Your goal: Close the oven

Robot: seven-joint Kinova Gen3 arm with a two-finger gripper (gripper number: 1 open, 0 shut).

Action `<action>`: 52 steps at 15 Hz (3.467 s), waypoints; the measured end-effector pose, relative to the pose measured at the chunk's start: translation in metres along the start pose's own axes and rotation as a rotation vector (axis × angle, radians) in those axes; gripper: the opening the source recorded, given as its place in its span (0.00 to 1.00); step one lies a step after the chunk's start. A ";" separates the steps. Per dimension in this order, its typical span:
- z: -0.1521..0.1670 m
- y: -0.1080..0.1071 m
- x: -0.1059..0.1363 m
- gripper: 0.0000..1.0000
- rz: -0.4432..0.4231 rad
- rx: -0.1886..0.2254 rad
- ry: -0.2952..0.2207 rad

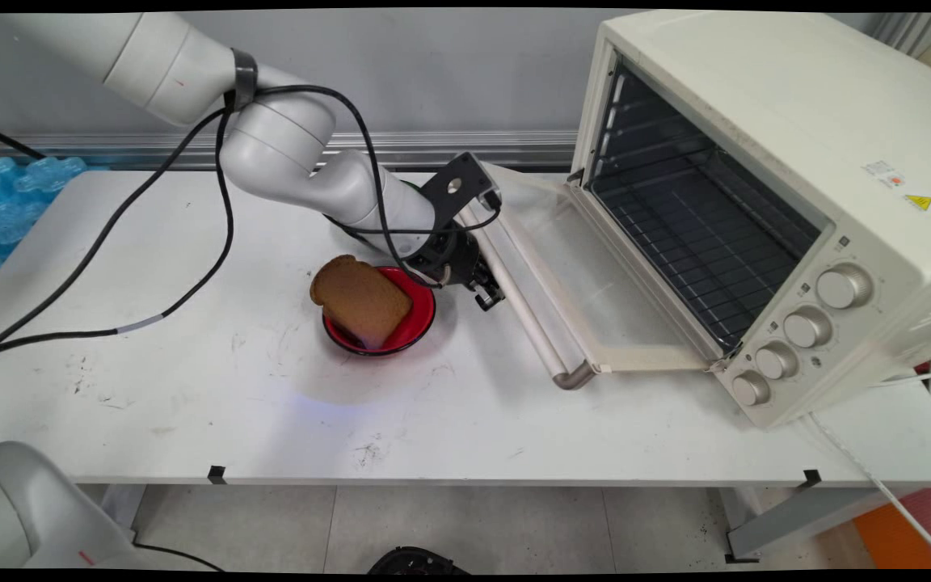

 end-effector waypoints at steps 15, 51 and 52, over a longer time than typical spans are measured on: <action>-0.011 -0.011 0.029 0.00 0.029 0.019 0.060; -0.010 -0.016 0.104 0.00 0.056 -0.038 0.229; -0.010 -0.016 0.105 0.00 0.056 -0.038 0.234</action>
